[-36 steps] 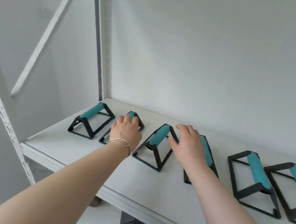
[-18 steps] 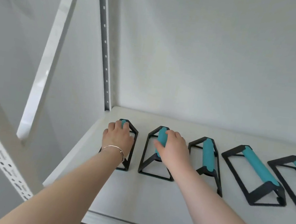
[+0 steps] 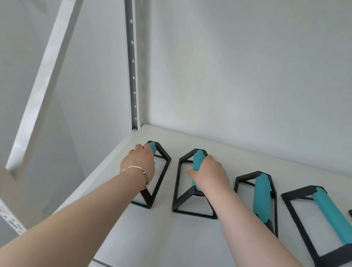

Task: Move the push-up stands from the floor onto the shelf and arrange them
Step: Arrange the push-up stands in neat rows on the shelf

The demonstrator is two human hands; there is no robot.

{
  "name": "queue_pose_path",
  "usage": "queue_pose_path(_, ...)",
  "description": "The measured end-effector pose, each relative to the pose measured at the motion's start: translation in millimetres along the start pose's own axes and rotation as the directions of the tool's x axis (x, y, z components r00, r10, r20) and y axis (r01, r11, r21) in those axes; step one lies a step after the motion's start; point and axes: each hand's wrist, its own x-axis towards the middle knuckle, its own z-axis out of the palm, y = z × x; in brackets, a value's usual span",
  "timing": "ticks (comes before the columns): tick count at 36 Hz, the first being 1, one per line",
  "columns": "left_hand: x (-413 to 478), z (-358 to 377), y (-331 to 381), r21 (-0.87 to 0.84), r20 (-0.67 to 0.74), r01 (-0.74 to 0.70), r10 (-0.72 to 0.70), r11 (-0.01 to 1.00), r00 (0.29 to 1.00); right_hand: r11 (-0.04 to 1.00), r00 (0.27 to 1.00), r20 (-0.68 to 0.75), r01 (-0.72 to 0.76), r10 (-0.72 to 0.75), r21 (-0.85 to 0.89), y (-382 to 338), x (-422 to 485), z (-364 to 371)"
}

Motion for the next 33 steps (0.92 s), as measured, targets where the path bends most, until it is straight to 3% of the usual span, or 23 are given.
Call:
queue_pose_path(14,58,-24,-25,-0.022,0.097,-0.192,0.194,0.981,0.976,0.893,0.962,0.166,0.265,-0.218,-0.363,-7,82,-29)
queue_pose_path(22,111,-27,-25,-0.098,0.144,-0.360,0.371,0.928,0.917,0.844,0.927,0.246,0.362,-0.283,-0.396,-2,124,-59)
queue_pose_path(33,164,-19,-26,-0.327,0.159,-0.331,0.397,0.885,0.904,0.892,0.938,0.251,0.314,-0.239,-0.325,26,155,-73)
